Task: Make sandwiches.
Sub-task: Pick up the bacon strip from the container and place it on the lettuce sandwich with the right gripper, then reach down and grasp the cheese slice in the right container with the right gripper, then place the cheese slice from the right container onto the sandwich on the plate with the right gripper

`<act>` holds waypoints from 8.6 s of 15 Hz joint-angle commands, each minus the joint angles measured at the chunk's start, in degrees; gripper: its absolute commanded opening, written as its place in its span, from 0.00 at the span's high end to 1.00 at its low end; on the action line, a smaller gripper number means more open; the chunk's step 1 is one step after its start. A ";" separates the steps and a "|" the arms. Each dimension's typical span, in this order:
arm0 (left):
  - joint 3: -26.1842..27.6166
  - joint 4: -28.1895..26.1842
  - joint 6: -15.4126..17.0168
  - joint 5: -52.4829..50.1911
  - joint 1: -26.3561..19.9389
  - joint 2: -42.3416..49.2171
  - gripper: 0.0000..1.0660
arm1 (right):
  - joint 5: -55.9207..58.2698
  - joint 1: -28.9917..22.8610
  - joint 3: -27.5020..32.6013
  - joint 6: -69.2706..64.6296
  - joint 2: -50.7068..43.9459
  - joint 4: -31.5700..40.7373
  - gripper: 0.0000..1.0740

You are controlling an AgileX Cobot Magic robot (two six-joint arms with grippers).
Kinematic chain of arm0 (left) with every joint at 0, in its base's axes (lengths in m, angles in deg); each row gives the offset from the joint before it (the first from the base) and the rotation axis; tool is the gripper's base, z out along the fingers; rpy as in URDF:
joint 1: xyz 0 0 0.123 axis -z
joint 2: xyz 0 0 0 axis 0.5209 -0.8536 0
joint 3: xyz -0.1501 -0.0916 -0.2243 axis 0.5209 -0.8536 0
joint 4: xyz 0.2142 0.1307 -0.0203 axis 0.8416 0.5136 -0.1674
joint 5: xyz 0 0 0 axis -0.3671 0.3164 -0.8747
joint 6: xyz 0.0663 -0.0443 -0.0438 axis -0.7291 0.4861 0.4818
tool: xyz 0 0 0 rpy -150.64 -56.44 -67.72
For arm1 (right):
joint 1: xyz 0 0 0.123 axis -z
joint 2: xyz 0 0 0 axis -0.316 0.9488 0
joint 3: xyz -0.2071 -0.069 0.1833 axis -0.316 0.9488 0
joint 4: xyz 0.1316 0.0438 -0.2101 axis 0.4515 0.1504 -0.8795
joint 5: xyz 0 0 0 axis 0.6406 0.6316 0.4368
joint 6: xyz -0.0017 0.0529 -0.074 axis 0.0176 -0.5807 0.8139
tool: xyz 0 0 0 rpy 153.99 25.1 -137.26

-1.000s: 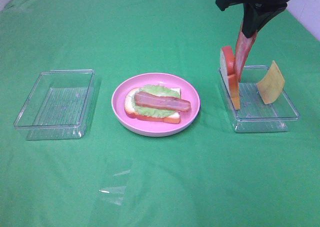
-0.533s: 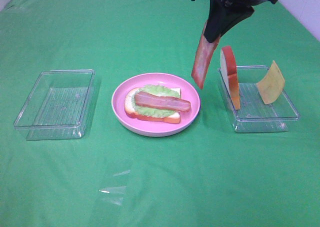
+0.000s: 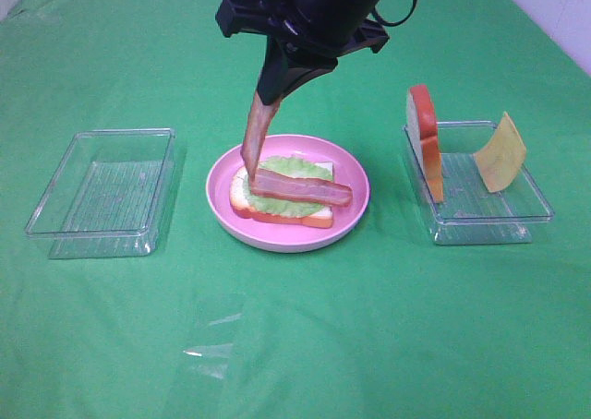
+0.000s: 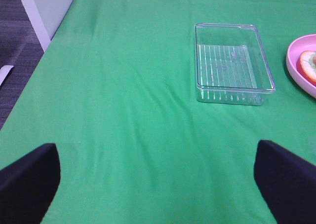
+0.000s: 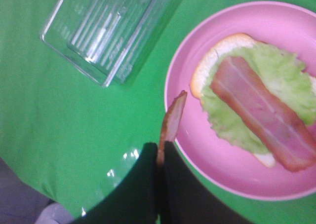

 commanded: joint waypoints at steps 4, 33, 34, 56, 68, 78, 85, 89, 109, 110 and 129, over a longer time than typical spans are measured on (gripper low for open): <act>-0.06 -0.29 -0.17 -0.57 -0.06 1.09 0.05 | -10.54 -0.06 -0.17 0.86 6.36 10.37 1.00; -0.06 -0.29 -0.17 -0.57 -0.06 1.09 0.05 | 1.55 0.86 -12.72 -9.28 5.21 -24.06 0.10; -0.06 -0.29 -0.17 -0.57 -0.06 1.09 0.05 | 4.70 1.72 -16.27 -8.88 5.10 -25.21 0.10; -0.06 -0.29 -0.17 -0.57 -0.06 1.09 0.05 | 3.50 31.40 0.40 -5.96 8.54 -21.26 0.10; -0.06 -0.29 -0.17 -0.57 -0.06 1.09 0.05 | -1.38 31.46 0.69 -6.88 13.52 -21.37 0.69; -0.06 -0.29 -0.17 -0.57 -0.06 1.09 0.05 | -1.15 31.40 0.69 -10.89 13.52 -26.01 1.00; -0.06 -0.29 -0.17 -0.57 -0.06 1.09 0.05 | 1.89 31.28 0.46 -8.14 2.52 -24.01 1.00; -0.06 -0.29 -0.17 -0.57 -0.06 1.09 0.05 | 2.01 31.28 0.46 -8.14 -8.37 -23.38 1.00; -0.06 -0.29 -0.17 -0.57 -0.06 1.09 0.05 | -5.90 -2.75 0.52 -4.76 -4.81 -14.09 1.00; -0.06 -0.29 -0.17 -0.57 -0.06 1.09 0.05 | -6.59 -2.75 0.52 -3.27 -2.81 -12.26 1.00; -0.06 -0.29 -0.17 -0.57 -0.06 1.09 0.05 | -12.49 -2.69 0.52 2.01 13.75 -10.89 1.00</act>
